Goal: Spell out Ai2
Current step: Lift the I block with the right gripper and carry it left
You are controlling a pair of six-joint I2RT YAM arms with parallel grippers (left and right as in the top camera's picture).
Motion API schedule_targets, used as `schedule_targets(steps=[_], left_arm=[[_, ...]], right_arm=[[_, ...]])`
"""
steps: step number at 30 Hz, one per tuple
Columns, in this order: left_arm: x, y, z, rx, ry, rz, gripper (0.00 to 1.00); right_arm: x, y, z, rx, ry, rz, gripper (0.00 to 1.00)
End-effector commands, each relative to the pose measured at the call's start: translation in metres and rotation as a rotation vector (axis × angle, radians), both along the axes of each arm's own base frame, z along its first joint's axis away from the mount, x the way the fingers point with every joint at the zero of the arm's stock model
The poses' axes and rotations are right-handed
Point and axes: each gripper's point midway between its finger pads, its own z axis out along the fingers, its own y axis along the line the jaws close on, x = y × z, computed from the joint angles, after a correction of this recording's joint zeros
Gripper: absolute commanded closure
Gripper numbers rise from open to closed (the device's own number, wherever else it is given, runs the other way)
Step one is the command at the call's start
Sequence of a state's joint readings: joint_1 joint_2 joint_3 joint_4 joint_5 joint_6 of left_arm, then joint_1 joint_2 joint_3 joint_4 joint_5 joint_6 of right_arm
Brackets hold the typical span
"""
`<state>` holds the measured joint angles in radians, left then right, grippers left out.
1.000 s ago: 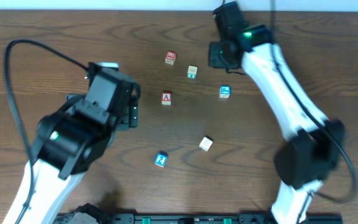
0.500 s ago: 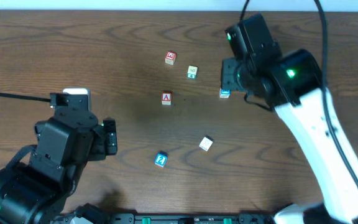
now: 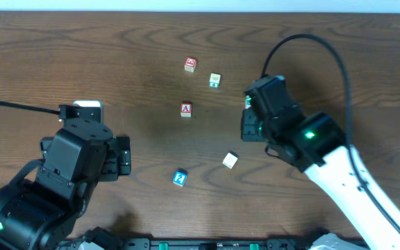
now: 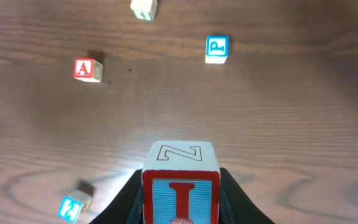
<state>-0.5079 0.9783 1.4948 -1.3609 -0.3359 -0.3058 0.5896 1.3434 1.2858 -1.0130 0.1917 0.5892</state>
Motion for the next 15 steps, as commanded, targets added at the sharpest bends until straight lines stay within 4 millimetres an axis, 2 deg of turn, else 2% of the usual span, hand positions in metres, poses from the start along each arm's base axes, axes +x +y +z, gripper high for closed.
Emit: schedule_targets(steps=[1, 9, 12, 15], left_arm=[[0.0, -0.001, 0.005, 0.0, -0.013, -0.017, 0.05], [0.001, 0.0, 0.005, 0.011, -0.015, -0.009, 0.05], [0.002, 0.0, 0.004, 0.015, -0.009, -0.009, 0.04], [0.004, -0.002, 0.002, 0.021, 0.001, -0.009, 0.05]], right_arm=[[0.006, 0.007, -0.022, 0.014, 0.037, -0.051, 0.8], [0.035, 0.037, -0.08, 0.021, 0.142, -0.066, 0.86], [0.045, 0.052, -0.1, 0.037, 0.178, -0.051, 0.79], [0.055, 0.062, -0.112, 0.05, 0.193, -0.045, 0.78]])
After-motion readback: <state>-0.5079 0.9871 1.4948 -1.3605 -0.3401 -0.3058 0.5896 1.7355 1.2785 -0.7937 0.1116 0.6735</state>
